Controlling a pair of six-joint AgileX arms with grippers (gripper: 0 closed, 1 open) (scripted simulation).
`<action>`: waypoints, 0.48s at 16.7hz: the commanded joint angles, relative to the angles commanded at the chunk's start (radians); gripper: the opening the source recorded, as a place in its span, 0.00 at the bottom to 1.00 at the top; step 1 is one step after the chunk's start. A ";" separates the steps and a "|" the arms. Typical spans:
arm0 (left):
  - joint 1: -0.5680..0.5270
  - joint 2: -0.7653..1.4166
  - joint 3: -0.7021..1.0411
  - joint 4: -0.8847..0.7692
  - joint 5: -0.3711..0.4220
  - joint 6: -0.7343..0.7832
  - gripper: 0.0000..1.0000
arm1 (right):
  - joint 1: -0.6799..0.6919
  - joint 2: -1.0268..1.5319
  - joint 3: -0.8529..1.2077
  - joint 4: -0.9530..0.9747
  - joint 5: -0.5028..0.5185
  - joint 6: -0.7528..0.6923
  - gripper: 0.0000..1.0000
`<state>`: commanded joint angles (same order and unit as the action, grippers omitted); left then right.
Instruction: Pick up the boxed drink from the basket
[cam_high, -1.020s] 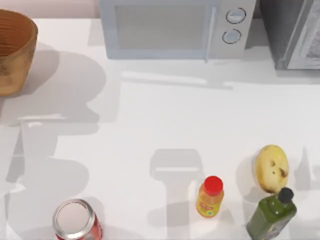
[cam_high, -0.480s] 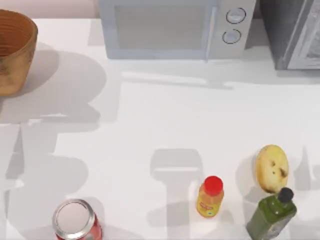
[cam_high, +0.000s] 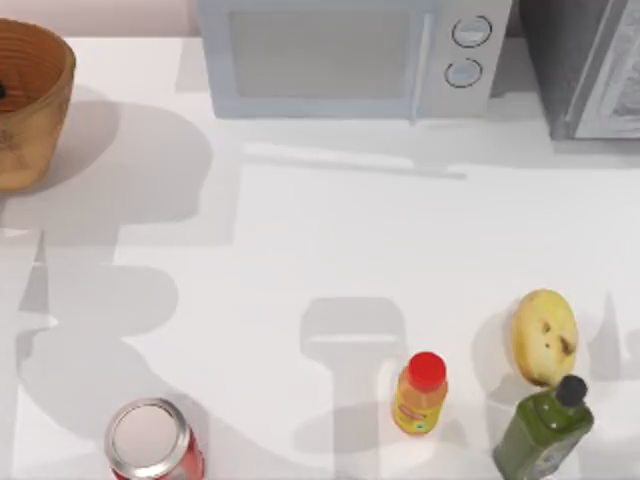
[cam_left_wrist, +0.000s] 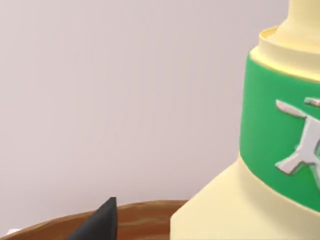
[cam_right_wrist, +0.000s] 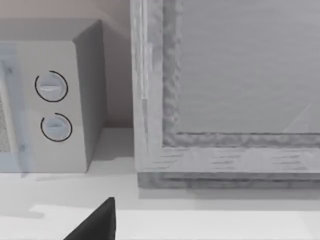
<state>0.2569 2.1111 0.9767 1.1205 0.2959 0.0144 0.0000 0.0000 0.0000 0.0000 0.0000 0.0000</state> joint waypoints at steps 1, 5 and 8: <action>-0.001 0.004 0.006 -0.002 -0.001 0.000 1.00 | 0.000 0.000 0.000 0.000 0.000 0.000 1.00; -0.001 0.004 0.006 -0.003 -0.001 0.000 0.92 | 0.000 0.000 0.000 0.000 0.000 0.000 1.00; -0.001 0.004 0.006 -0.003 -0.001 0.000 0.70 | 0.000 0.000 0.000 0.000 0.000 0.000 1.00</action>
<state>0.2557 2.1149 0.9830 1.1180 0.2949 0.0144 0.0000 0.0000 0.0000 0.0000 0.0000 0.0000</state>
